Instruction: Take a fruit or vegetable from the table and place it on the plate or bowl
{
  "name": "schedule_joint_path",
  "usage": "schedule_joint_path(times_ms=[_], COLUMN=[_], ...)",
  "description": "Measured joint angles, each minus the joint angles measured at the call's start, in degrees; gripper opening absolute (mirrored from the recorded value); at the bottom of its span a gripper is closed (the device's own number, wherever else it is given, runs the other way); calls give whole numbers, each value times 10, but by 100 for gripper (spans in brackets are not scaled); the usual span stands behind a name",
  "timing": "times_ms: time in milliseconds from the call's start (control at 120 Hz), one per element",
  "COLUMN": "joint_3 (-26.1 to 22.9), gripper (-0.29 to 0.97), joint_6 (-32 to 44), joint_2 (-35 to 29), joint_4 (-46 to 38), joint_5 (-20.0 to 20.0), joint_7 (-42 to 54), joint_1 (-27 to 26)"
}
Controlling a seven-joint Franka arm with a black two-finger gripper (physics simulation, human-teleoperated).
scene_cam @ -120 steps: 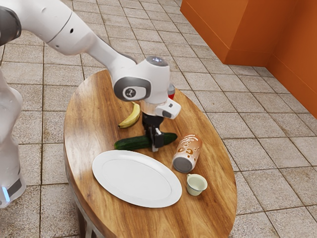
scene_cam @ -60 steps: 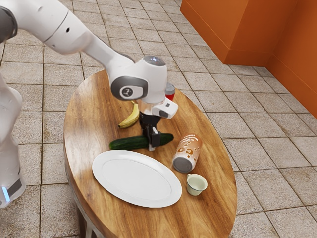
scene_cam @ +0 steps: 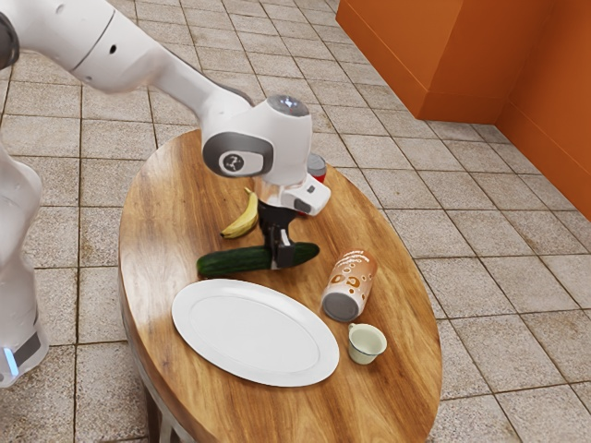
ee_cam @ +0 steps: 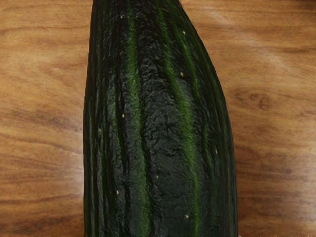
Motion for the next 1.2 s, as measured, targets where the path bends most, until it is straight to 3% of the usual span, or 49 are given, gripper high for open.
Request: schedule_joint_path(times_ms=[317, 392, 558, 800, 875, 958, 1108, 1200], joint_3=[-18, -32, -136, -196, -201, -202, -201, -183], gripper=[22, 22, 21, 21, 40, 53, 63, 65], joint_6=[-103, -136, -180, -194, -193, -192, -191, -164], joint_2=[-48, -67, -99, -80, -80, -81, -82, -69], joint_4=[80, 95, 108, 108, 107, 106, 106, 119], joint_5=[46, 34, -1, -50, -60, -66, -68, -67], joint_7=[-18, -28, -70, -135, -149, -162, -183, -233], joint_1=[-4, -4, 0, 15, 19, 24, 30, 81])
